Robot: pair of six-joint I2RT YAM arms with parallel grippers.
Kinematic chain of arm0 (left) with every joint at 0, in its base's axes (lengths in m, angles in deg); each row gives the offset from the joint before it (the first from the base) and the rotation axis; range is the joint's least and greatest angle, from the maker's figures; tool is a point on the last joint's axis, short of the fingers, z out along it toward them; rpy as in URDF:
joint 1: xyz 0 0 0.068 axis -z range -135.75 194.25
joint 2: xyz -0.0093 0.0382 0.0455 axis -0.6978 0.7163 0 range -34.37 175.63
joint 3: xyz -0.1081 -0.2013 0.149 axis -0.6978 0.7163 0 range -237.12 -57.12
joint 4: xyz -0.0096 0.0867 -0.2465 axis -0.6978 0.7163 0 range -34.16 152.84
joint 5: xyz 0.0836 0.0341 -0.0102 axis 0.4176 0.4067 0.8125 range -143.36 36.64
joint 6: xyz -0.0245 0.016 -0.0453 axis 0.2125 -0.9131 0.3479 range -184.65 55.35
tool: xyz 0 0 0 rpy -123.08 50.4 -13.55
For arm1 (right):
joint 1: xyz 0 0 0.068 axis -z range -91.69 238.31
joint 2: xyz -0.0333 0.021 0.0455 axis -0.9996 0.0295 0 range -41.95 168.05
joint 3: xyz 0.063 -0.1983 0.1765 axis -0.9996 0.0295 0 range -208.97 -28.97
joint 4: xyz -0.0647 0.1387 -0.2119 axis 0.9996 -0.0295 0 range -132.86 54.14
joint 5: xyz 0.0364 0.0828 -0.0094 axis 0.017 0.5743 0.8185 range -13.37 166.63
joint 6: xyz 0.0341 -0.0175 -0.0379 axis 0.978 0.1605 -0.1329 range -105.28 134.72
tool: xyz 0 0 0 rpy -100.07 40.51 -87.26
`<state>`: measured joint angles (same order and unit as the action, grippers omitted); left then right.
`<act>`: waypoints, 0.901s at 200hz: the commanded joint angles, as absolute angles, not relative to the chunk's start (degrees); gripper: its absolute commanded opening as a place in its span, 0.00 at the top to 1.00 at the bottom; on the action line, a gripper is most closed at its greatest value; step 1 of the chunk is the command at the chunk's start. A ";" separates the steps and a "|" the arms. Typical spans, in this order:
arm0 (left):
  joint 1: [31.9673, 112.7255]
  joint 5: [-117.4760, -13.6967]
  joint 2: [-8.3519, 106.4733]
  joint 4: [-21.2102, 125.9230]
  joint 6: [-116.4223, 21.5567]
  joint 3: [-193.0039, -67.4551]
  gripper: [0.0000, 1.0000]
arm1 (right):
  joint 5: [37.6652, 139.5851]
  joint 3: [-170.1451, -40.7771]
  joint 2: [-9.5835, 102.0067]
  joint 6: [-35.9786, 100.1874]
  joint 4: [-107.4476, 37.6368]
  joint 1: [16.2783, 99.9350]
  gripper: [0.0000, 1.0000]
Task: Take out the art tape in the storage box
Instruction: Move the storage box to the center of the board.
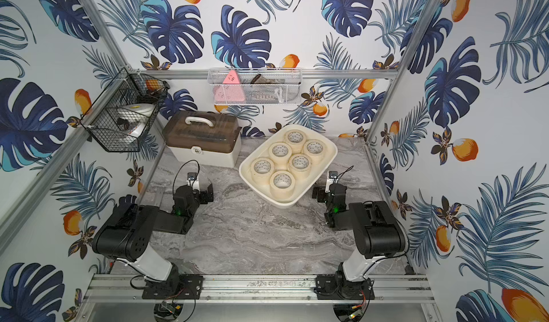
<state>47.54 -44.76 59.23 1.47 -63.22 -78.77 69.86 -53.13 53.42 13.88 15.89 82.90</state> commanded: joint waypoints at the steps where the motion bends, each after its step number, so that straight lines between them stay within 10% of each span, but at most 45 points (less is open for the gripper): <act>1: 47.50 -44.79 59.24 0.55 -63.33 -78.94 0.01 | 69.53 -53.36 53.34 14.31 16.71 82.86 0.00; 129: 48.20 -42.62 58.56 -1.11 -63.42 -77.79 0.01 | 66.60 -53.07 51.99 15.40 16.33 82.86 0.00; 180: 52.16 -28.11 42.90 12.37 -62.42 -78.97 0.01 | 56.06 -68.54 38.55 30.58 -27.37 83.11 0.00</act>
<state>50.09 -35.51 48.26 4.73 -62.63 -76.50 62.06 -61.24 41.29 20.70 -2.45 82.92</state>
